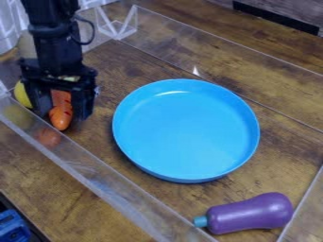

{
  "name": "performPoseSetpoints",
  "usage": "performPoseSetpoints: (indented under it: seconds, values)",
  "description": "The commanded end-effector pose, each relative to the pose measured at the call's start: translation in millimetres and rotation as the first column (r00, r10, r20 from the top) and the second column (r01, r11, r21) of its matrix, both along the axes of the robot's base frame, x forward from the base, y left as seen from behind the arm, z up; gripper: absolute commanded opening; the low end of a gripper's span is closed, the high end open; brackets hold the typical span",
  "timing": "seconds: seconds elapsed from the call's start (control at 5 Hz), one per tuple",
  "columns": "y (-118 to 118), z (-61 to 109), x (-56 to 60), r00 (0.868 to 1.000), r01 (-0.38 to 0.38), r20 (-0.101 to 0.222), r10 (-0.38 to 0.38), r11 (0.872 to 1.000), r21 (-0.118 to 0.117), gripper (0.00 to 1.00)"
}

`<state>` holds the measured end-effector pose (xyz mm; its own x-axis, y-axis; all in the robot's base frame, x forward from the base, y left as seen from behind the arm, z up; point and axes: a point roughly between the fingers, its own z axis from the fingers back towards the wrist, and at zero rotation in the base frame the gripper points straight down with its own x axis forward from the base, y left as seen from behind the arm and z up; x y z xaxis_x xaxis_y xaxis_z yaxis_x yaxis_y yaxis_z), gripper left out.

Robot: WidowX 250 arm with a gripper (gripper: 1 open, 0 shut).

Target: Put the carrot on the blue tray

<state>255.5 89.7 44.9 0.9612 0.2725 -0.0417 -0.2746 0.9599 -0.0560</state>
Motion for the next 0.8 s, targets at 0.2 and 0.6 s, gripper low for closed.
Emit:
performPoseSetpoints:
  seconds: [0.2,0.6]
  values:
    - [10.9,-8.7,5.2,0.998,-0.037,0.057,0.037,0.999,0.0,1.0]
    - [17.9,-17.9,10.3,0.994,-0.066,0.083,0.067,0.998,-0.018,1.0]
